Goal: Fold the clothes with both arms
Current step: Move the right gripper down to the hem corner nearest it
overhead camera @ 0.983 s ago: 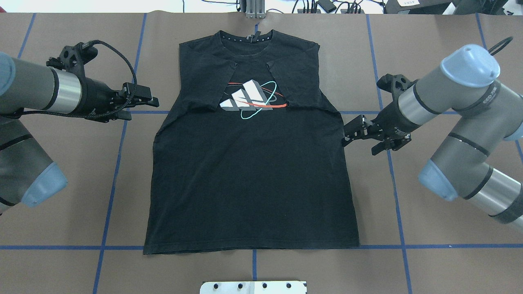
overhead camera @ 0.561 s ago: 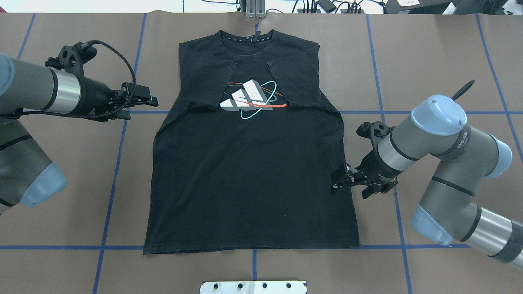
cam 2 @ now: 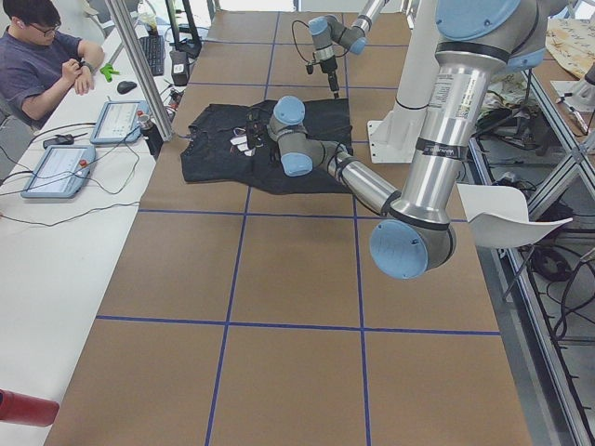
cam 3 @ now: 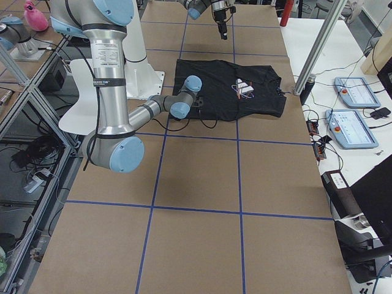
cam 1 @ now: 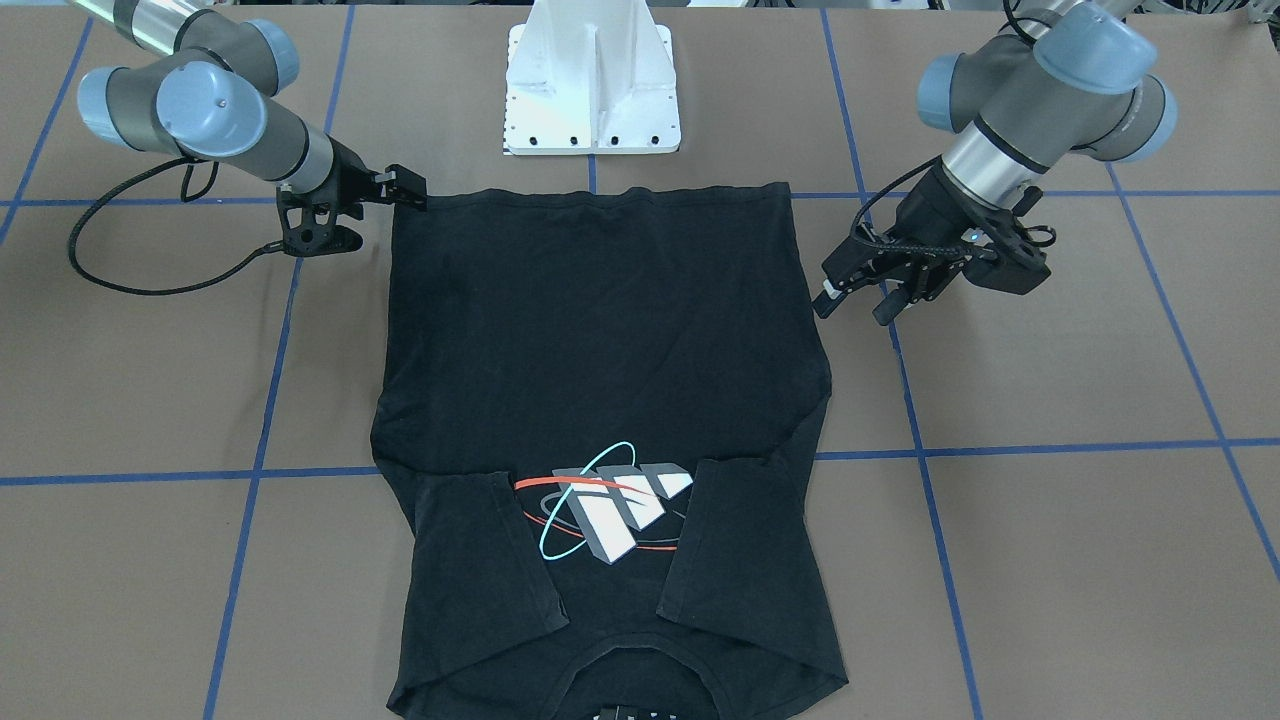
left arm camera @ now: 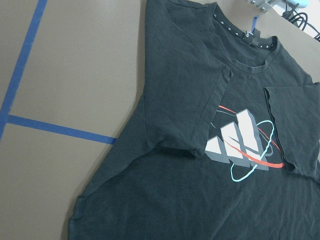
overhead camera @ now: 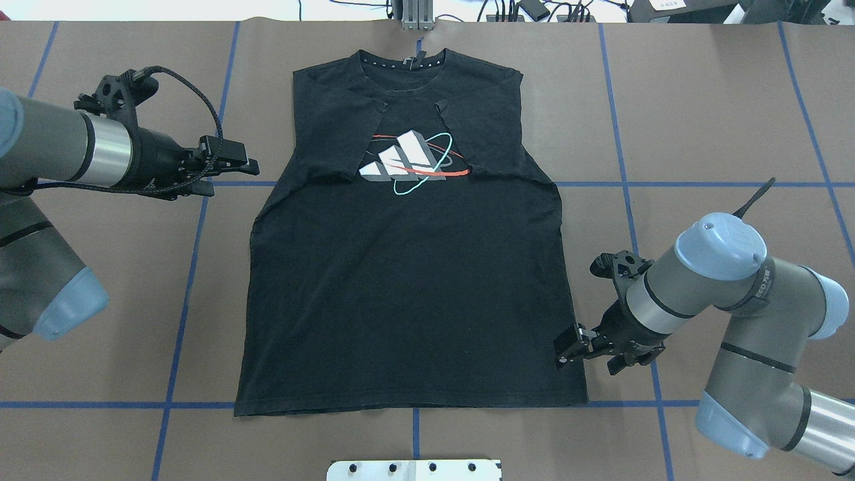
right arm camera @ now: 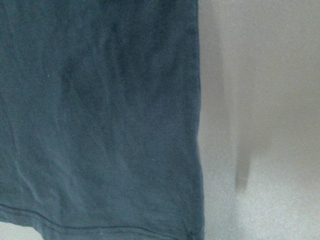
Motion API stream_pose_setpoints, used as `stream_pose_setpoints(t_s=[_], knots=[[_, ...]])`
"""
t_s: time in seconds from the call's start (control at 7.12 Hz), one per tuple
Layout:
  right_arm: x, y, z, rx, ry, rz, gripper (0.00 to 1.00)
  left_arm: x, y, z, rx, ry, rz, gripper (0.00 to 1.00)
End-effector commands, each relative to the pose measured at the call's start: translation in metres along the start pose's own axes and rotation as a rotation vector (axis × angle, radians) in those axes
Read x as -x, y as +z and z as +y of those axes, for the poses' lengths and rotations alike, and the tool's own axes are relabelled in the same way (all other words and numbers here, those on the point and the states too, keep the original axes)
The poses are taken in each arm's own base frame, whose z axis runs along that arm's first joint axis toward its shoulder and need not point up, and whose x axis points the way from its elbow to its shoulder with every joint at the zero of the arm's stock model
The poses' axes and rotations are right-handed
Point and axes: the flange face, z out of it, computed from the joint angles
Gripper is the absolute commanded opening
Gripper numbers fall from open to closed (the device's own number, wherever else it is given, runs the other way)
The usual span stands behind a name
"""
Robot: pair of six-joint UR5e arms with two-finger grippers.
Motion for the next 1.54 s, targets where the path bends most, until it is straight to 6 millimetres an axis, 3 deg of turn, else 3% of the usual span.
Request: stream_pose_setpoints(t_s=[0.0,0.42,1.12,1.4], knots=[[0.005,0.015,0.011,0.016,-0.008,0.014,0.99,0.0,0.0,0.0,-0.002,0.0,0.0,0.99],[0.014,0.027,0.021,0.04,0.024,0.017,0.87,0.001,0.0,-0.001,-0.009,-0.001,-0.002,0.99],[0.006,0.031,0.02,0.044,0.041,0.035,0.77,0.001,0.0,-0.001,-0.009,-0.001,-0.002,0.99],[0.004,0.032,0.02,0.045,0.045,0.04,0.68,0.001,0.001,-0.001,-0.008,-0.001,-0.003,0.99]])
